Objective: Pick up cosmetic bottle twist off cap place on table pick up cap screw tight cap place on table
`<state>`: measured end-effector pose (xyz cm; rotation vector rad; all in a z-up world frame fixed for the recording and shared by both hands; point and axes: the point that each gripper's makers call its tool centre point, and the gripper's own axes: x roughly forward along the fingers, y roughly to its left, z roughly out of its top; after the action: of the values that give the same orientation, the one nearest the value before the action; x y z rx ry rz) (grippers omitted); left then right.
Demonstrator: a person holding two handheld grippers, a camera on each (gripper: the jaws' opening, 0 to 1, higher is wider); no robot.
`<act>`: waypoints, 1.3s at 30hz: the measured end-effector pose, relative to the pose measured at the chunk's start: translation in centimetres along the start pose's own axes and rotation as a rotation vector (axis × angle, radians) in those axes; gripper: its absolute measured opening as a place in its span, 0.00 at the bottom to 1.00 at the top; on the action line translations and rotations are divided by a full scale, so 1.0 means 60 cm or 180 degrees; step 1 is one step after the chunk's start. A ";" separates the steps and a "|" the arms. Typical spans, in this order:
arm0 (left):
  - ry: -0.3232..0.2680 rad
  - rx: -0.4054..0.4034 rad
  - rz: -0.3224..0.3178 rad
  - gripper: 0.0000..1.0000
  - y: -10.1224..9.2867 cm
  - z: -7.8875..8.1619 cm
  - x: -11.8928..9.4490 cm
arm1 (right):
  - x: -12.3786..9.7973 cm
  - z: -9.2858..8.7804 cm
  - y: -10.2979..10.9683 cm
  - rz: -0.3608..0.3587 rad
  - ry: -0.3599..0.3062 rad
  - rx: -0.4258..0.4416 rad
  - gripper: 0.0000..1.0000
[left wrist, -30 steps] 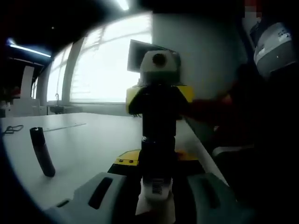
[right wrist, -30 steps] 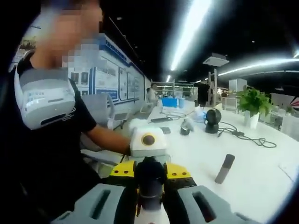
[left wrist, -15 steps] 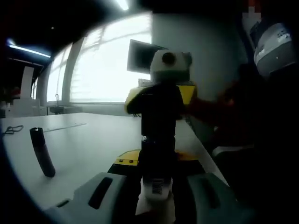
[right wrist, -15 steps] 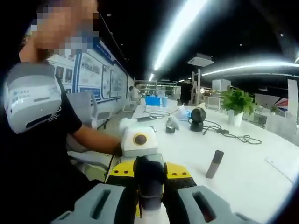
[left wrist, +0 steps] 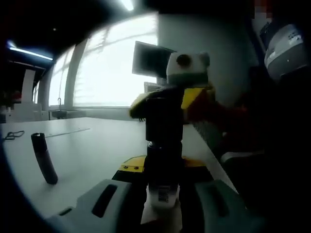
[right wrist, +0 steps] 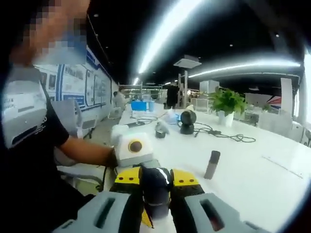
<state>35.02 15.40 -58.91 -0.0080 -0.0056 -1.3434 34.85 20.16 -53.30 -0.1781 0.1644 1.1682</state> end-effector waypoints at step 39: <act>0.0004 -0.0009 0.0031 0.15 0.003 -0.001 -0.001 | -0.018 -0.004 -0.023 -0.1958 -0.0214 0.0422 0.15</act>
<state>35.20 15.50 -58.94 -0.0096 -0.0028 -1.3338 35.68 18.62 -53.22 -0.0629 0.1148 0.5478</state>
